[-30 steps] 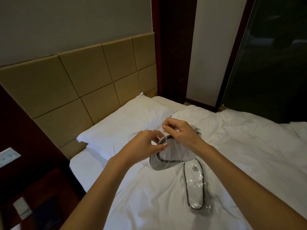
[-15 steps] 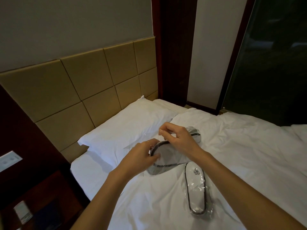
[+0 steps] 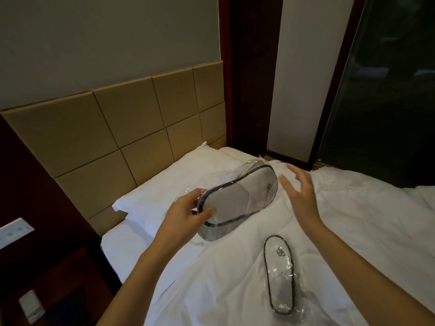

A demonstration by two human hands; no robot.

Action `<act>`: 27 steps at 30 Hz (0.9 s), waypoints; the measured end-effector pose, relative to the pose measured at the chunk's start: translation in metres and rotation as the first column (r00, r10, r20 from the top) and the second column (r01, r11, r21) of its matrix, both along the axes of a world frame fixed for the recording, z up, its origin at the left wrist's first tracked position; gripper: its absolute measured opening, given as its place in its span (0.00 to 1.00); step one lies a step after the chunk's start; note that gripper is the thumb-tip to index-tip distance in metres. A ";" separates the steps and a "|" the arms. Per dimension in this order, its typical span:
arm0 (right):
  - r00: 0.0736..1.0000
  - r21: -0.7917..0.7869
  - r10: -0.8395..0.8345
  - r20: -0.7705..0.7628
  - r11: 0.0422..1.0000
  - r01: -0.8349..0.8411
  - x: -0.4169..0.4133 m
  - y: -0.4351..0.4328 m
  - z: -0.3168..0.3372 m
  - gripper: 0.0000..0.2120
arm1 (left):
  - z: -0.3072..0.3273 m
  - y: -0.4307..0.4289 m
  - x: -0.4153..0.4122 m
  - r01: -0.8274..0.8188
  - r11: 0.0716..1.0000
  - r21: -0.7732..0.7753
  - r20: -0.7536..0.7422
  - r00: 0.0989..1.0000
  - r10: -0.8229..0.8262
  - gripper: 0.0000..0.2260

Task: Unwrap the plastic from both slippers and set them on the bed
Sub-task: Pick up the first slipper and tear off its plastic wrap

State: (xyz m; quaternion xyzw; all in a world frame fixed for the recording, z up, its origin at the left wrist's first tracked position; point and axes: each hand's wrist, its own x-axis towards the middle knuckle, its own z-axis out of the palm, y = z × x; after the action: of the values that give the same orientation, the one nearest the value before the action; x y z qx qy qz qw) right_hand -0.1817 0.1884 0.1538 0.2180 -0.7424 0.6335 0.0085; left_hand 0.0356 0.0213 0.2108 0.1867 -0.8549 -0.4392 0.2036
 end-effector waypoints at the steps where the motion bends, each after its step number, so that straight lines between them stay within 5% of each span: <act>1: 0.993 -0.033 -0.048 0.105 0.998 0.052 -0.006 0.004 -0.003 0.20 | 0.002 0.001 0.001 0.005 1.000 0.015 -0.015 1.000 -0.004 0.09; 5: 0.864 -0.120 -0.039 0.502 0.986 0.115 -0.018 0.018 -0.012 0.25 | 0.005 0.007 0.002 0.025 0.997 0.076 -0.072 0.997 -0.019 0.11; 8: 0.702 -0.253 0.164 0.693 0.967 0.025 -0.019 0.024 -0.022 0.24 | 0.007 0.011 0.001 0.038 0.995 0.097 -0.080 0.996 -0.030 0.12; 16: 0.469 -0.485 0.410 0.782 0.873 0.045 -0.019 0.020 -0.027 0.22 | 0.007 0.013 0.004 0.062 0.987 0.148 -0.087 0.995 -0.050 0.13; 27: 0.427 -0.563 0.458 0.779 0.811 0.157 -0.012 0.004 -0.023 0.15 | 0.008 0.012 0.011 0.075 0.968 0.239 -0.084 0.995 -0.056 0.11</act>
State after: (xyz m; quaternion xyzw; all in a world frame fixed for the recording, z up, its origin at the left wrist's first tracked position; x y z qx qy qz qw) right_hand -0.1935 0.1926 0.1310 -0.0929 -0.3870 0.8346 -0.3808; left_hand 0.0471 0.0337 0.2183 0.1648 -0.7920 -0.5536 0.1976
